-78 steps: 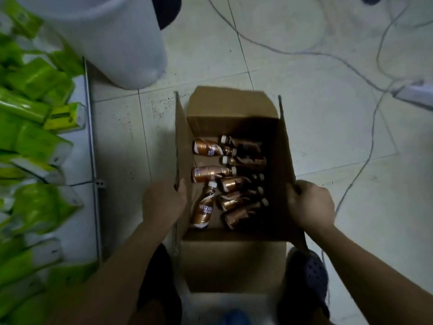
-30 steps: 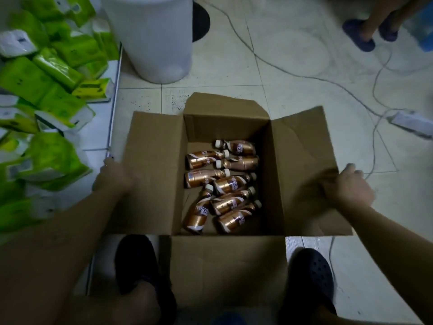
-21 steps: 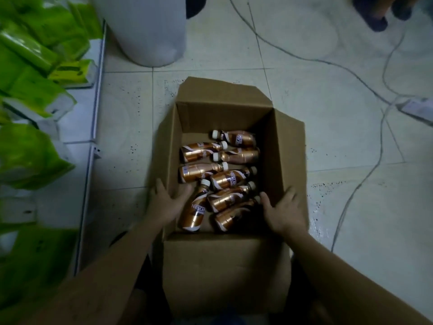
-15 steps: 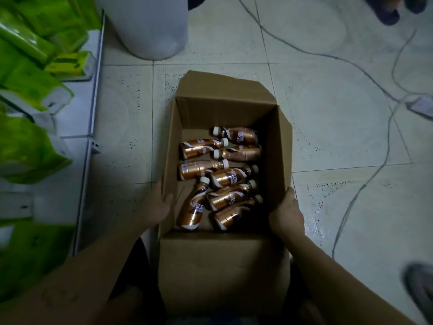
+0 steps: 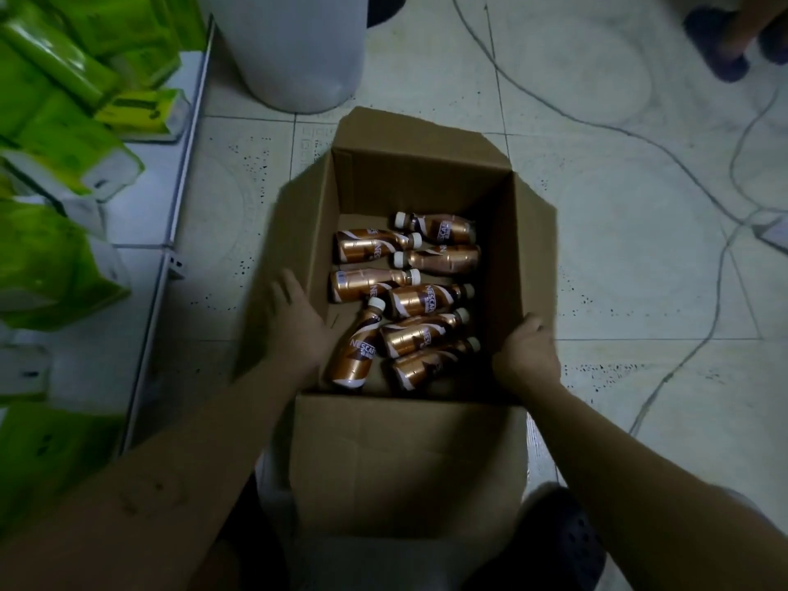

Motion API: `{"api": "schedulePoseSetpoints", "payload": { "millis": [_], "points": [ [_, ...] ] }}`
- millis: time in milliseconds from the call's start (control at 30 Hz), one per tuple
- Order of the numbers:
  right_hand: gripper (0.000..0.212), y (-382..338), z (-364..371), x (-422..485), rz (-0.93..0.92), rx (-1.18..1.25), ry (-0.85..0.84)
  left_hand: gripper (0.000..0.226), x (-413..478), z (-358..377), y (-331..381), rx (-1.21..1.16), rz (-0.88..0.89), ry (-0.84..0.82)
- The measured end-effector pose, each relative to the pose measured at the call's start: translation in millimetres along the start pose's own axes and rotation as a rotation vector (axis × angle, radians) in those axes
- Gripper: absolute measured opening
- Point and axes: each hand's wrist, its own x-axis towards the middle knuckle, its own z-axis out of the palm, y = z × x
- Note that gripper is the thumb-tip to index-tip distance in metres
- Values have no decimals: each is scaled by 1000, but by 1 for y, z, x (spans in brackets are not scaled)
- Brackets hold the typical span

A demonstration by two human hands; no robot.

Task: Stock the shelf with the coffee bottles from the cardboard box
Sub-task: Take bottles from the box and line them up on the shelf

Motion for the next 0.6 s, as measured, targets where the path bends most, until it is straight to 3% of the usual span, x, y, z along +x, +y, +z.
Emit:
{"api": "schedulePoseSetpoints", "payload": {
  "millis": [67, 100, 167, 233, 333, 433, 600],
  "points": [
    [91, -9, 2, -6, -172, -256, 143, 100, -12, 8, 8, 186, 242, 177],
    [96, -16, 5, -10, -296, -282, 217, 98, -17, 14, 12, 227, 387, 187],
    [87, -35, 14, -17, -448, -178, 235, 91, -21, 28, 16, 226, 542, 29],
    [68, -52, 25, -20, -362, 63, 55, 82, -20, 42, 15, 132, 362, -171],
    [69, -64, 44, -15, 64, 458, -241, 79, -7, 56, 2, 31, -62, -271],
    [76, -58, 64, 3, 416, 694, -351, 89, 10, 68, -10, 150, -150, -330],
    [68, -52, 100, 40, 519, 782, -465, 83, 37, 99, -9, 213, -179, -366]
  ]
}}
